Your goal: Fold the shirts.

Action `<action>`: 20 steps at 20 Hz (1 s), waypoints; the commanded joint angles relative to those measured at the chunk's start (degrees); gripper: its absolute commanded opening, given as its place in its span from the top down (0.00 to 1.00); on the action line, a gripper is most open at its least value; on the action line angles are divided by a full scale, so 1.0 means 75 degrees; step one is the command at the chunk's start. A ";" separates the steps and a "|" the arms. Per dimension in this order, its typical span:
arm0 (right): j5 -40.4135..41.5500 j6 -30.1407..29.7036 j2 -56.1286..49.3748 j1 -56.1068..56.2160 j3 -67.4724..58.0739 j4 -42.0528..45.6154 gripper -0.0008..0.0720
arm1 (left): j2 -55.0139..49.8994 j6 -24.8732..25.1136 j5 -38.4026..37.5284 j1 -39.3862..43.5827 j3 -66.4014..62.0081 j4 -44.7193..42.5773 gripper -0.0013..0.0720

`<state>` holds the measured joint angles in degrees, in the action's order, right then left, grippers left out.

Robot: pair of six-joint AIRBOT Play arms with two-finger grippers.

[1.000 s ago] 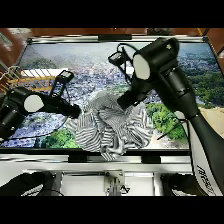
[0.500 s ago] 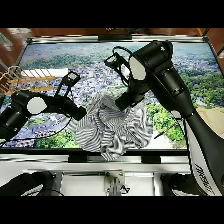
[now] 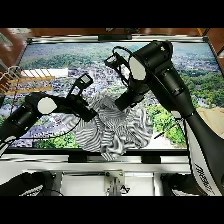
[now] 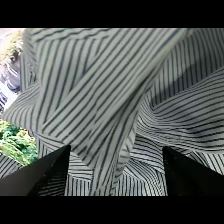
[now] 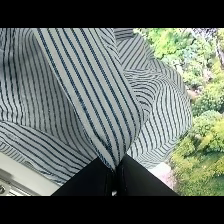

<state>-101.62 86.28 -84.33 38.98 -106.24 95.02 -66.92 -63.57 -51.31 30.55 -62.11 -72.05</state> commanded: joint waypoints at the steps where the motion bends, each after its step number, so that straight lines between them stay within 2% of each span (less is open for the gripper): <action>1: -0.0015 0.0044 -0.0003 0.0000 0.0000 0.0003 0.88 | -0.0396 0.0163 0.0044 0.0055 0.0003 0.0207 0.16; 2: -0.0032 0.0052 0.0000 0.0000 0.0000 0.0006 0.88 | -0.0510 -0.0029 0.0038 -0.0052 0.0003 0.0198 0.51; 3: -0.0058 0.0064 0.0000 0.0000 0.0000 0.0006 0.88 | -0.0597 -0.0166 0.0038 -0.0172 0.0003 0.0201 0.80; 4: -0.0076 0.0064 -0.0003 0.0000 0.0000 0.0009 0.88 | -0.0638 -0.0291 0.0041 -0.0309 0.0000 0.0210 0.90; 7: -0.0087 0.0073 -0.0003 0.0000 0.0000 0.0003 0.88 | -0.0548 -0.0452 0.0047 -0.0691 -0.0017 0.0213 0.90; 10: -0.0131 0.0571 -0.0085 0.0000 0.0012 0.0000 0.84 | -0.0425 -0.0455 0.0128 -0.0833 -0.0207 0.0221 0.90; 11: -0.0105 0.0822 -0.0125 0.0000 0.0035 -0.0006 0.57 | -0.0417 -0.0449 0.0189 -0.0828 -0.0283 0.0312 0.90; 12: -0.0149 0.1032 -0.0181 -0.0020 0.0041 -0.0064 0.37 | -0.0417 -0.0449 0.0242 -0.0822 -0.0358 0.0522 0.90; 18: -0.0659 0.3246 -0.0012 -0.0428 0.0041 -0.1256 0.36 | -0.0417 -0.0440 0.0498 -0.0813 -0.0676 0.1160 0.90; 19: -0.0659 0.3445 0.0029 -0.0425 0.0041 -0.1233 0.33 | -0.0417 -0.0434 0.0565 -0.0813 -0.0705 0.1157 0.90; 20: -0.0659 0.3745 0.0035 -0.0425 0.0044 -0.1204 0.22 | -0.0417 -0.0417 0.0670 -0.0816 -0.0711 0.1157 0.90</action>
<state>-104.01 106.48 -84.71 36.34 -105.93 87.74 -70.08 -66.85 -47.92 24.56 -66.72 -64.38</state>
